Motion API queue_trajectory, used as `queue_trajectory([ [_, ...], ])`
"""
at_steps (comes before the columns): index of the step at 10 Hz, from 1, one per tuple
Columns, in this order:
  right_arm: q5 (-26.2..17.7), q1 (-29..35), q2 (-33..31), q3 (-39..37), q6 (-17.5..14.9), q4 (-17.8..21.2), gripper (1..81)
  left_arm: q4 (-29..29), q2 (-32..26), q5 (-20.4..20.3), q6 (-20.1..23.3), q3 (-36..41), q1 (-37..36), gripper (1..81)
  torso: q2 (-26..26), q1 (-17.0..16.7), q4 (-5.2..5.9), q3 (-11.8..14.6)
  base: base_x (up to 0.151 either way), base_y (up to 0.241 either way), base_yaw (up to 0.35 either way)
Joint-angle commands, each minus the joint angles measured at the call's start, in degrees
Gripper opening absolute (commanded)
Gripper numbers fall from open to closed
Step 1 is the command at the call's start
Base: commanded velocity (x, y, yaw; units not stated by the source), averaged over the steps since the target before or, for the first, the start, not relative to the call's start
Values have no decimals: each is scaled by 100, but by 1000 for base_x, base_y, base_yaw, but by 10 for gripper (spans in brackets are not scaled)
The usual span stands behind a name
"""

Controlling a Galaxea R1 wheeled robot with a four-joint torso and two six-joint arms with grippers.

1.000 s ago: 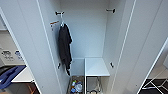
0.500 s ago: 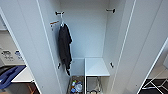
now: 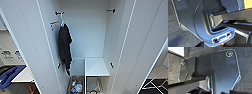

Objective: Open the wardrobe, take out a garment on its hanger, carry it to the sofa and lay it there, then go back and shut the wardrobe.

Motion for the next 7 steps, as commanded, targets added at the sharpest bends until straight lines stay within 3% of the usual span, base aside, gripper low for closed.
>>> queue_trajectory([
  [1,-306,216,-518,763,24,31,811,-916,-288,-92,491,75,-377,811,0,0,0,0,0,0,0],
  [5,-333,374,-1573,2029,59,40,811,-618,-587,-5,500,242,-649,811,0,0,0,0,0,0,0],
  [7,-280,435,-2099,2574,59,40,811,-626,-1331,-66,500,1485,-658,811,0,0,0,0,0,0,0],
])
